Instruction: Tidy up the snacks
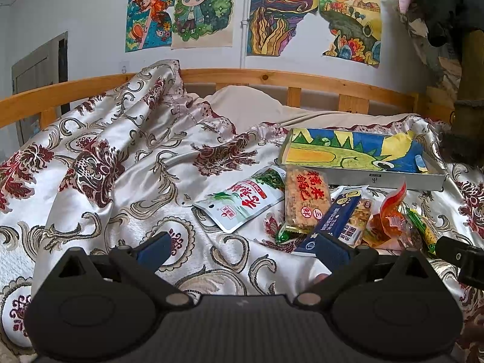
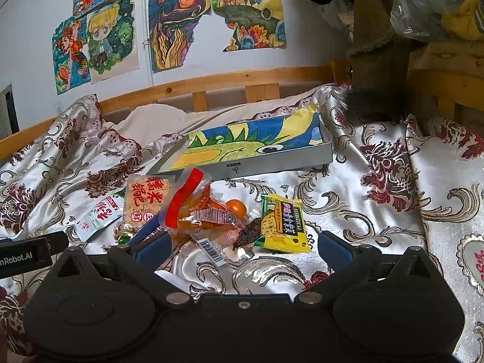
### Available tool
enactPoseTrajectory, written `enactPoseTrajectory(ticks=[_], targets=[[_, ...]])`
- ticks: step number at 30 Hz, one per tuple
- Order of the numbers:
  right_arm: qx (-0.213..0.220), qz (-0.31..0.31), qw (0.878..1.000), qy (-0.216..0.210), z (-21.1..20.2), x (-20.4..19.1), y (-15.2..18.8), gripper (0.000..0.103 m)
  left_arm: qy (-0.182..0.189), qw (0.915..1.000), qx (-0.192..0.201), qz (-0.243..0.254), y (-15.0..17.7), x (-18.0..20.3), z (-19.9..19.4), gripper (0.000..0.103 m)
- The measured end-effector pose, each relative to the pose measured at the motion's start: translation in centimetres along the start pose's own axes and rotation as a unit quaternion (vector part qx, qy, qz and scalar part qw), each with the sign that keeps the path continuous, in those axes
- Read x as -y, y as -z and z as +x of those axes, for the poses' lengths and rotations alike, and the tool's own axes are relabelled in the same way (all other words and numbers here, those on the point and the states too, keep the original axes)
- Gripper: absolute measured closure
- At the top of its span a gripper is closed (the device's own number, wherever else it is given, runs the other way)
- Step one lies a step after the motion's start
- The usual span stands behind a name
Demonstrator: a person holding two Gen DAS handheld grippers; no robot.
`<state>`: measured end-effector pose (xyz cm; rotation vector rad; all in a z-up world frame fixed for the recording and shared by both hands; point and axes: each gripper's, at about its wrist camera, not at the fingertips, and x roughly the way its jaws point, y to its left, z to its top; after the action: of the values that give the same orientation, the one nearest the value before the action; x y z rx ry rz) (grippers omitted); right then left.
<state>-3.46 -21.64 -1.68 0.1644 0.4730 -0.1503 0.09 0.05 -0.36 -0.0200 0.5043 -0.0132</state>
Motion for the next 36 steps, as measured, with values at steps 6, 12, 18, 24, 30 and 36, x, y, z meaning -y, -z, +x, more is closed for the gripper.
enactPoseTrajectory(ticks=[6, 12, 18, 24, 30, 36], targets=[[0.001, 0.0, 1.0, 0.0, -0.02, -0.02, 0.0, 0.001, 0.0, 1.0, -0.001, 0.0, -0.03, -0.03, 0.0, 0.001], [0.0, -0.001, 1.0, 0.0, -0.03, -0.02, 0.0, 0.001, 0.001, 1.0, -0.002, 0.0, 0.13, 0.06, 0.06, 0.001], [0.0, -0.001, 1.0, 0.0, 0.0, -0.02, 0.02, 0.001, 0.001, 1.0, -0.002, 0.0, 0.22, 0.09, 0.11, 0.001], [0.001, -0.001, 1.0, 0.0, 0.03, -0.03, 0.05, 0.001, 0.001, 1.0, -0.003, -0.001, 0.16, 0.03, 0.12, 0.001], [0.001, -0.007, 1.0, 0.006, -0.17, -0.15, -0.04, 0.001, -0.007, 1.0, -0.004, -0.006, 0.39, 0.01, 0.24, 0.001], [0.013, -0.02, 0.999, 0.025, -0.18, -0.15, -0.62, 0.001, -0.002, 1.0, -0.003, -0.003, -0.21, 0.05, 0.45, 0.001]])
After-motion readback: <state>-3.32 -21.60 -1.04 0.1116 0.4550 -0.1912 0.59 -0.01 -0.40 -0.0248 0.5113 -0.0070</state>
